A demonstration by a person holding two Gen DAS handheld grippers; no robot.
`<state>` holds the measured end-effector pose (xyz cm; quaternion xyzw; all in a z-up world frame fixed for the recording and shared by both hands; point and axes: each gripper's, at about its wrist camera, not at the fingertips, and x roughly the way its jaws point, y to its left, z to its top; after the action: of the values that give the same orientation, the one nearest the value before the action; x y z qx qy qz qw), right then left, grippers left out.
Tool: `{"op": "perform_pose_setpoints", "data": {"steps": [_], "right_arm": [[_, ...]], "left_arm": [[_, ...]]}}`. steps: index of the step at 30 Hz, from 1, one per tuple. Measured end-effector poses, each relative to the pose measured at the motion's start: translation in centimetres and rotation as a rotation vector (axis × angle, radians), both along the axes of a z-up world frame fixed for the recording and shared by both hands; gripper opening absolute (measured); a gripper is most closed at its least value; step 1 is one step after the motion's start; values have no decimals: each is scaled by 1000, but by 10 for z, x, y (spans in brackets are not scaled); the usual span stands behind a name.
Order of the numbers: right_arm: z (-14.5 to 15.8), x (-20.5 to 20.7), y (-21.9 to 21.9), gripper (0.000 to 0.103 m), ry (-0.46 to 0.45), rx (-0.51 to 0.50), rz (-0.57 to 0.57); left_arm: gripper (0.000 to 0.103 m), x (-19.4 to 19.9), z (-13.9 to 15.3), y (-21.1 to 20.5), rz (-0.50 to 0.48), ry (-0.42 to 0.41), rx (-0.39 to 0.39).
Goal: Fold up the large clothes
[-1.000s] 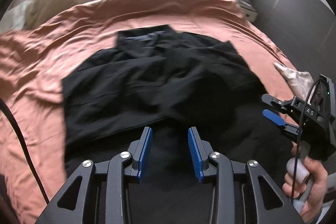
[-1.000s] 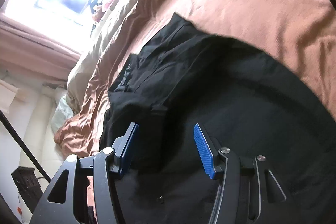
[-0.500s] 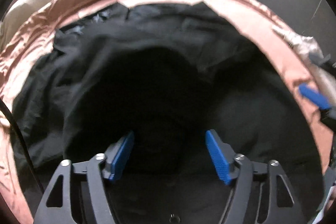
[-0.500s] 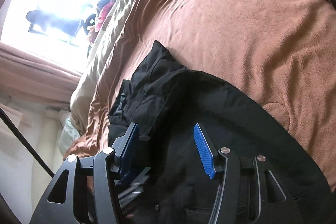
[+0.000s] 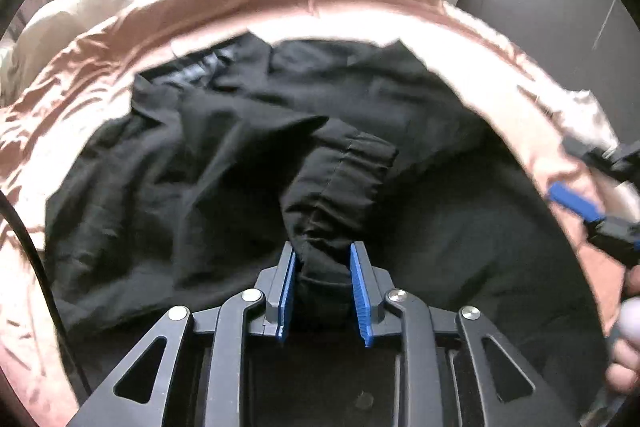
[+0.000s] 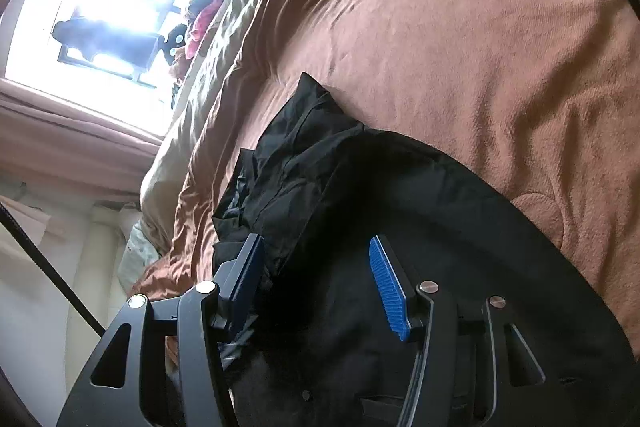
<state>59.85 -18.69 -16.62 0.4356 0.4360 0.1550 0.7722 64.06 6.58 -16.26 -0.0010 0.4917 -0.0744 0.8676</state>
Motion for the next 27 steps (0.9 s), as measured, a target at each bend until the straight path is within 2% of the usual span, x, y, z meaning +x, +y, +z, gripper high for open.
{"op": "perform_pose_setpoints", "data": {"steps": [4, 11, 14, 17, 18, 19, 21, 25, 27], "right_arm": [[1, 0, 5, 53, -9, -3, 11], [1, 4, 17, 53, -25, -11, 32], [-2, 10, 24, 53, -29, -15, 43], [-7, 17, 28, 53, -22, -19, 51], [-9, 20, 30, 53, -18, -22, 54], [-10, 21, 31, 53, -16, -25, 55], [-12, 26, 33, 53, -9, -35, 57], [-15, 30, 38, 53, -4, -40, 55], [-17, 32, 39, 53, -5, -42, 51]], "left_arm": [[27, -11, 37, 33, 58, -50, -9], [28, -22, 63, 84, 153, -74, -21], [33, -27, 64, 104, 205, -63, -21], [35, -33, 66, 125, 284, -67, 60], [39, -35, 68, 133, 307, -62, 78], [45, -38, 69, 143, 327, -61, 68], [50, -45, 70, 161, 361, -68, 40], [54, -48, 56, 177, 386, -29, 35], [55, -44, 39, 180, 389, 11, 27]]}}
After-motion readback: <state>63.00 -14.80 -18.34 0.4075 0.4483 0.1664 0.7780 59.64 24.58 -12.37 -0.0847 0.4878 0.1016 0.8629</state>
